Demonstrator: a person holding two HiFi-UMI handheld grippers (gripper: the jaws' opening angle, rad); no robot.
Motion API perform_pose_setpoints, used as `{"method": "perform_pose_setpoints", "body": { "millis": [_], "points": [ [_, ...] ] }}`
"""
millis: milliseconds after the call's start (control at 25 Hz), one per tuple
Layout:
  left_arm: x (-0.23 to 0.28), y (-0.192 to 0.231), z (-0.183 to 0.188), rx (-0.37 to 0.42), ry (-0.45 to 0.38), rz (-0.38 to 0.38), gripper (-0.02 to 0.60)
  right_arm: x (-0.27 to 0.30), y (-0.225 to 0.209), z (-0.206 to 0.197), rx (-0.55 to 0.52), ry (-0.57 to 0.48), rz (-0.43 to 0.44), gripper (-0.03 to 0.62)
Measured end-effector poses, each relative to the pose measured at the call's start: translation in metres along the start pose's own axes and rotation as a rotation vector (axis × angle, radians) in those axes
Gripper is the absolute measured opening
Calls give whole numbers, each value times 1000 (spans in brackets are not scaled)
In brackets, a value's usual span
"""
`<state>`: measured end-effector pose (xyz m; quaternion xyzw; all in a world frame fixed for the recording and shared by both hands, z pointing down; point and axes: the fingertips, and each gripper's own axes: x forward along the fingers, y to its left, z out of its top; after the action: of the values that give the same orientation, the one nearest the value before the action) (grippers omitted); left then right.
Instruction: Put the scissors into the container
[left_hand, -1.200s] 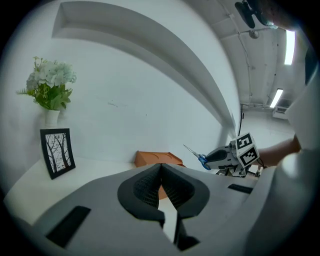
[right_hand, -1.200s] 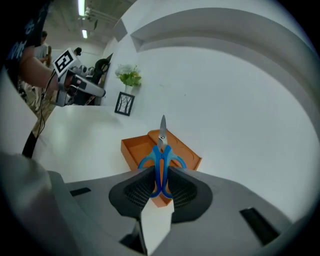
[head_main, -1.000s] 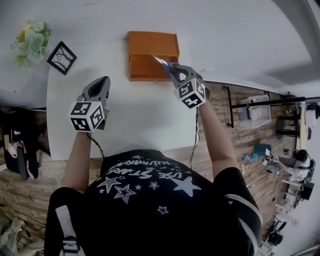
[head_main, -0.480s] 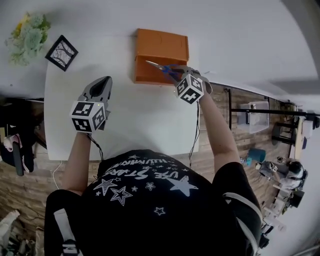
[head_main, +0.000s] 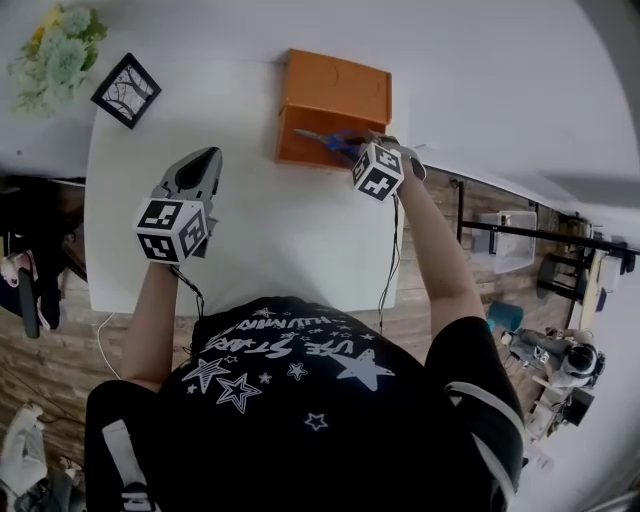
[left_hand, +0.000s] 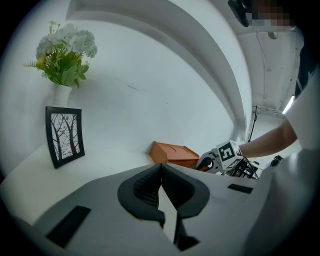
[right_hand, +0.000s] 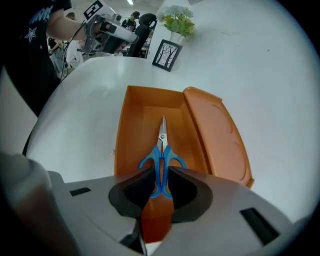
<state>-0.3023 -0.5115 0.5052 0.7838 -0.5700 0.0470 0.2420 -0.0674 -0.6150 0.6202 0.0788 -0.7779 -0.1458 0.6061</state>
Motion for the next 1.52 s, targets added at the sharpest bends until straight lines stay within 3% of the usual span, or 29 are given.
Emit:
{"method": "perform_pose_setpoints", "body": {
  "millis": [760,1120,1280,1520],
  "points": [
    [6,0,-13,-18,27,4,18,20,-8,-2,17,12,10,101],
    [3,-5,-12,-28,22,-1,18,7,-21,-3,122,-41,-41,101],
    [0,-8,-10,-27,13,-6,18,-12,-27,5,167,-90,-96,101],
    [-11,-27,0,-5,-11,-17,18,-58,-25,23,292,-245,-192,90]
  ]
}}
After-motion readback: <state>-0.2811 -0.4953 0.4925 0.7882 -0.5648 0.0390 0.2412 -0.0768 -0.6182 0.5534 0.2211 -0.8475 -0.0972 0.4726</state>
